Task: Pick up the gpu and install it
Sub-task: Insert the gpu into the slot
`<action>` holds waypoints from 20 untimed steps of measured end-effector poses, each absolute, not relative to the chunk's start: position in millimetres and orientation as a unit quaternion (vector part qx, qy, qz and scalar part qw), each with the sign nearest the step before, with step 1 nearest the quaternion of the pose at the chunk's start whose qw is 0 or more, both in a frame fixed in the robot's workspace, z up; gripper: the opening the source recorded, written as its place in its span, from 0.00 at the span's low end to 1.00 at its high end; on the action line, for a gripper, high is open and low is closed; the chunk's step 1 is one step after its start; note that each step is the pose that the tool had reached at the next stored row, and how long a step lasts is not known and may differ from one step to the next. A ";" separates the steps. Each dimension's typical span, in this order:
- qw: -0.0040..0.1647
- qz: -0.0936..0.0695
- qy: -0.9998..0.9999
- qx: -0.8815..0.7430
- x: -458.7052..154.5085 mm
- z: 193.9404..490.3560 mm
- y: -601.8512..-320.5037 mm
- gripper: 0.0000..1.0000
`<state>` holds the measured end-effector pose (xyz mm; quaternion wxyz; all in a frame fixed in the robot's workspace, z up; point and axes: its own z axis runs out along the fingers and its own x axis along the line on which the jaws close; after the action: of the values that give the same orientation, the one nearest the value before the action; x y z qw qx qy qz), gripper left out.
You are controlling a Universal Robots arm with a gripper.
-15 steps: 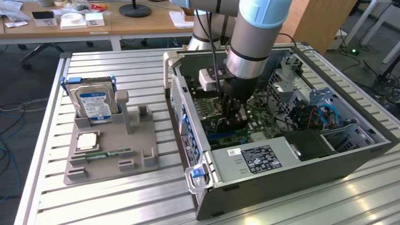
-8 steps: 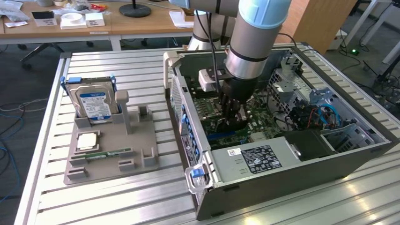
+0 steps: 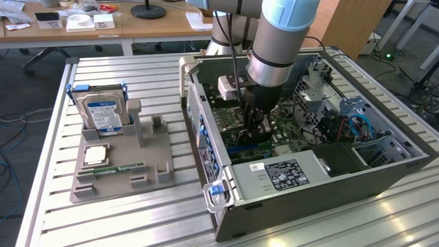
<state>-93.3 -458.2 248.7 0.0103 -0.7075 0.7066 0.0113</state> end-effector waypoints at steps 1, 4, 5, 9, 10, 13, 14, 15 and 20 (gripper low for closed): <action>0.010 0.011 0.707 -0.707 -93.3 248.7 -458.2 0.26; 0.010 0.011 0.707 -0.707 -92.9 248.7 -458.2 0.26; 0.010 0.011 0.707 -0.707 -92.7 248.8 -458.3 0.26; 0.010 0.011 0.707 -0.707 -91.9 248.8 -458.2 0.26; 0.010 0.011 0.707 -0.707 -91.8 248.7 -458.2 0.26; 0.010 0.011 0.706 -0.708 -91.8 248.5 -458.3 0.26; 0.010 0.011 0.706 -0.708 -91.8 248.3 -458.3 0.26; 0.010 0.011 0.706 -0.708 -91.8 248.2 -458.3 0.26; 0.011 0.011 0.705 -0.709 -91.8 247.8 -458.3 0.26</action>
<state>-91.8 -458.3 247.8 0.0107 -0.7089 0.7052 0.0105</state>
